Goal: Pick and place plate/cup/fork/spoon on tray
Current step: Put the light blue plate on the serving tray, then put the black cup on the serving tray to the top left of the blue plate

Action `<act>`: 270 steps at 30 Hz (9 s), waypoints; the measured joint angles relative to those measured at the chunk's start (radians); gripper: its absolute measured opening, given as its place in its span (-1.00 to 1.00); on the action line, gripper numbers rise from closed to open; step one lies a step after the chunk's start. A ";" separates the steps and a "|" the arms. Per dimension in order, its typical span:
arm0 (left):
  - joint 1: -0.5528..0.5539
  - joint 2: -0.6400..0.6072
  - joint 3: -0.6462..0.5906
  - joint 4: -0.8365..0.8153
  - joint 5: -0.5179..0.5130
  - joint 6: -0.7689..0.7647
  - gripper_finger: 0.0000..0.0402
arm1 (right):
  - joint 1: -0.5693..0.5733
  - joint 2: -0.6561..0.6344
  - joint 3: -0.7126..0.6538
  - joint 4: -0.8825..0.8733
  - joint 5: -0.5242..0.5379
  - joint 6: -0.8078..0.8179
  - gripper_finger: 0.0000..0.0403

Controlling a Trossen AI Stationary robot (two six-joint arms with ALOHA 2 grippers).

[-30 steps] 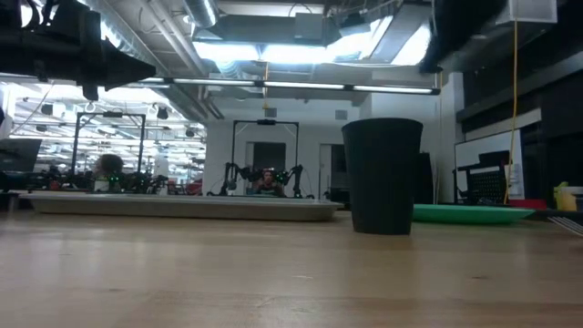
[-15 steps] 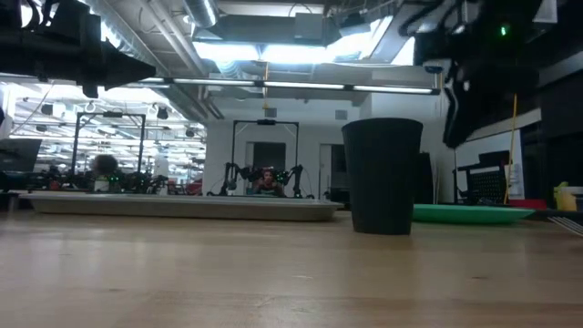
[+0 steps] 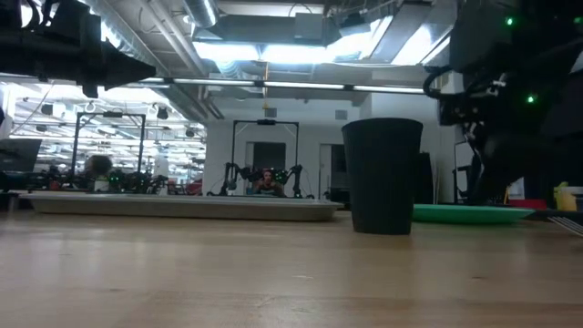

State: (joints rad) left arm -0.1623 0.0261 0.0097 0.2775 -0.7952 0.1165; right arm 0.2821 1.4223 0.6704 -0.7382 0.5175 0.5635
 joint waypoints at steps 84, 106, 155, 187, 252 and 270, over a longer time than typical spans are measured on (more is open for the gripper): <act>0.000 0.000 0.000 -0.022 -0.004 -0.001 -0.90 | -0.378 0.668 0.927 0.665 -0.127 -1.010 -0.99; 0.000 0.000 0.000 -0.021 0.000 -0.003 -0.90 | -0.318 0.824 1.042 0.381 -0.241 -0.876 -0.79; 0.000 0.000 0.000 -0.022 0.000 -0.002 -0.90 | -0.296 0.825 1.040 0.464 -0.226 -0.881 -0.77; 0.000 0.000 -0.001 -0.021 0.002 -0.003 -0.90 | -0.240 0.505 1.041 -0.024 -0.262 -0.091 -0.77; 0.000 0.273 0.231 0.071 0.398 -0.187 -0.90 | 0.147 0.342 0.599 -0.837 0.131 1.264 -0.77; 0.000 0.642 0.429 -0.001 0.264 -0.077 -0.90 | 0.022 0.330 0.529 -0.720 0.023 1.073 -0.77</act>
State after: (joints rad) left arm -0.1620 0.6677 0.4385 0.2765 -0.5312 0.0398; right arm 0.3042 1.7523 1.1992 -1.4578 0.5407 1.6363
